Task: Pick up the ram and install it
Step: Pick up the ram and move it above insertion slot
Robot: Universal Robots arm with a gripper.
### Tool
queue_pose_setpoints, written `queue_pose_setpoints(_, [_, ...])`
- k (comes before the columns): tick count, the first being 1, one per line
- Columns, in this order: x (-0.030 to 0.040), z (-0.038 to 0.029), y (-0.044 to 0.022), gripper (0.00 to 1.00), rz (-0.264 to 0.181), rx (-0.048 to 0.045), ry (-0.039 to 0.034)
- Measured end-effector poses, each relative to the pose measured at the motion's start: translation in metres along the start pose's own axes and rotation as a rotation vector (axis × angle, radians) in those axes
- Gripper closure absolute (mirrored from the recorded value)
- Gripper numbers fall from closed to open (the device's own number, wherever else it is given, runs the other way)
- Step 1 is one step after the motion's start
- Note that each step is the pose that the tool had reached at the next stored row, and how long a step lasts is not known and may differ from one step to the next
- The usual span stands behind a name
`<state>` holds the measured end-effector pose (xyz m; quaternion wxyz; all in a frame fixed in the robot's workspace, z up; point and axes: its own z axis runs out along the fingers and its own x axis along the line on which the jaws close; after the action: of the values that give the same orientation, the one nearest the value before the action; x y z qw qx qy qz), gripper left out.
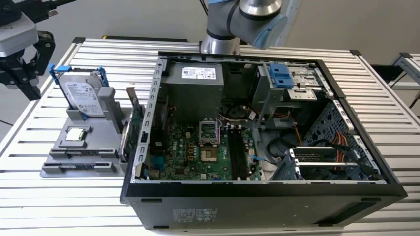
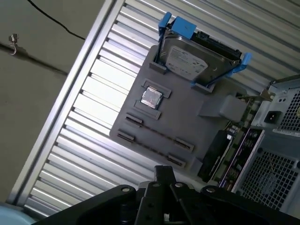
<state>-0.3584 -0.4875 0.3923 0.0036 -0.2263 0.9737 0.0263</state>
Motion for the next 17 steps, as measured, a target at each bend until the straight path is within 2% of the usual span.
queue_pose_setpoints(17, [0.0000,0.0001,0.0000,1.00,-0.216,-0.0041,0.0106])
